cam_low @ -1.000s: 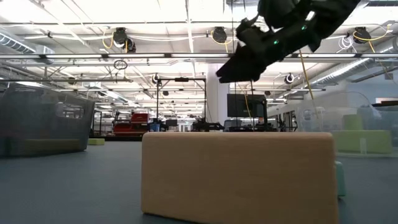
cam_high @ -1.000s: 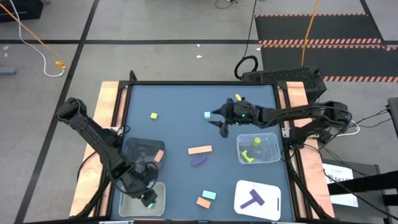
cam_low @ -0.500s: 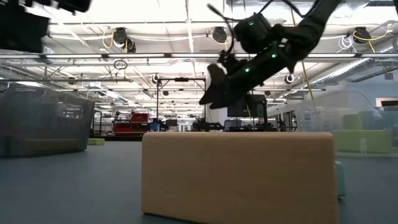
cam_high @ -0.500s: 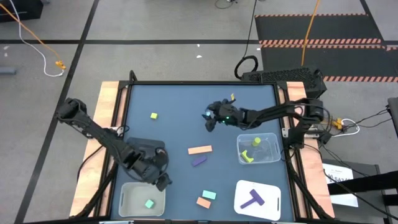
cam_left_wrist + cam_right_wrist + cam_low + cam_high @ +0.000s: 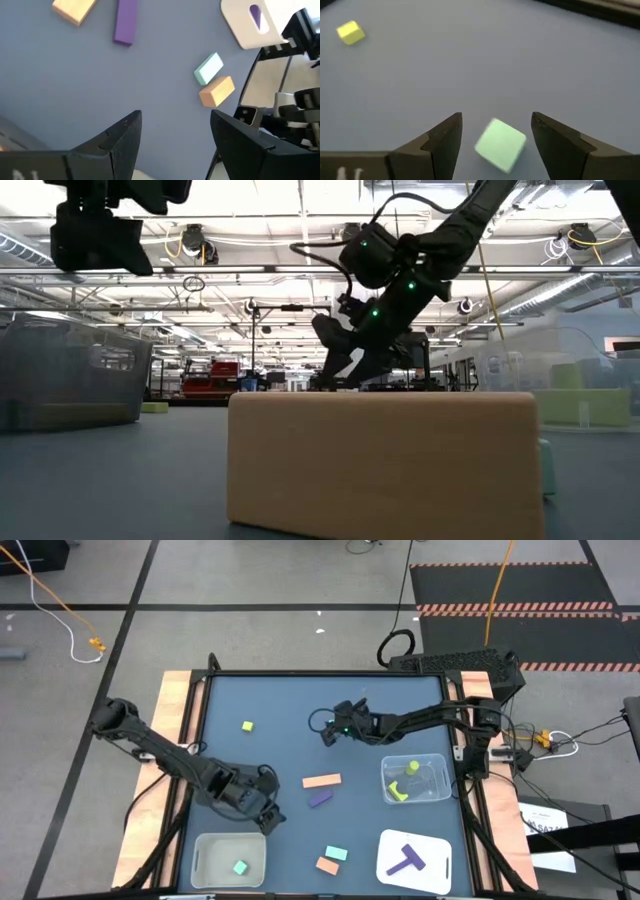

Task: Sort & place blocks by color
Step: Put the top blue block into the gray bin

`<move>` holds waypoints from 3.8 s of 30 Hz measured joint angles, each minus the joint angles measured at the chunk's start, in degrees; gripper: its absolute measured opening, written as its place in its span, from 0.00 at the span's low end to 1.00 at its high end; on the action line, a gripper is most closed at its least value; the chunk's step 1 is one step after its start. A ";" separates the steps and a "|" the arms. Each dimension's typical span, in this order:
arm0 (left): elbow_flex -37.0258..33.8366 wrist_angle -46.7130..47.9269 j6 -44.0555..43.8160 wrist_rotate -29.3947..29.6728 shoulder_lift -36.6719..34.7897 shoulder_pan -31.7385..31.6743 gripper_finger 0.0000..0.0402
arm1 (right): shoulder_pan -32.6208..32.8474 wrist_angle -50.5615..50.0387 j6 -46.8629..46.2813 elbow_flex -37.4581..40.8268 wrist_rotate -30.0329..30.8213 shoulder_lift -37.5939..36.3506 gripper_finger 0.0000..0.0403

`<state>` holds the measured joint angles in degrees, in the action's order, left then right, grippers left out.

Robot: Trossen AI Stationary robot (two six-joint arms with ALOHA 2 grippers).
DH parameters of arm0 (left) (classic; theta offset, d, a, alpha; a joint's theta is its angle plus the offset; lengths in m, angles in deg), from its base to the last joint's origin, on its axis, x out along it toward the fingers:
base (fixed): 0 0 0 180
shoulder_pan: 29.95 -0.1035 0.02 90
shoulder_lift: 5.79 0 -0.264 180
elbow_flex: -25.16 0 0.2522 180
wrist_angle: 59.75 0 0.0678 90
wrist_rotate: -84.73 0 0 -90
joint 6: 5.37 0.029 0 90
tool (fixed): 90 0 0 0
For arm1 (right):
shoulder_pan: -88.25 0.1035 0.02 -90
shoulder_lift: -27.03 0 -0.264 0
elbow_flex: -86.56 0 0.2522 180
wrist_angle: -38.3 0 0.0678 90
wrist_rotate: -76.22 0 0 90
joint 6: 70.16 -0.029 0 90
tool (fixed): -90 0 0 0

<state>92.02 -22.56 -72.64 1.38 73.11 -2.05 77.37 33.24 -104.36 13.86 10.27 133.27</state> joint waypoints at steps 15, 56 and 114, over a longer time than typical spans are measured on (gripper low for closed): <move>0.04 0.46 3.32 -0.05 -4.14 -0.87 0.59 | 0.07 0.48 0.42 0.07 -0.11 4.95 0.57; 0.02 -6.44 49.11 25.85 -4.07 -10.06 0.59 | -0.26 18.03 15.46 6.31 -21.23 -24.11 0.29; 0.02 -72.47 110.69 28.44 11.86 -21.80 0.56 | 5.38 56.24 -5.59 13.68 -21.16 -19.08 0.29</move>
<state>92.04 -95.03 38.04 29.82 84.97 -23.85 82.75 89.48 -109.95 27.54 -10.89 114.19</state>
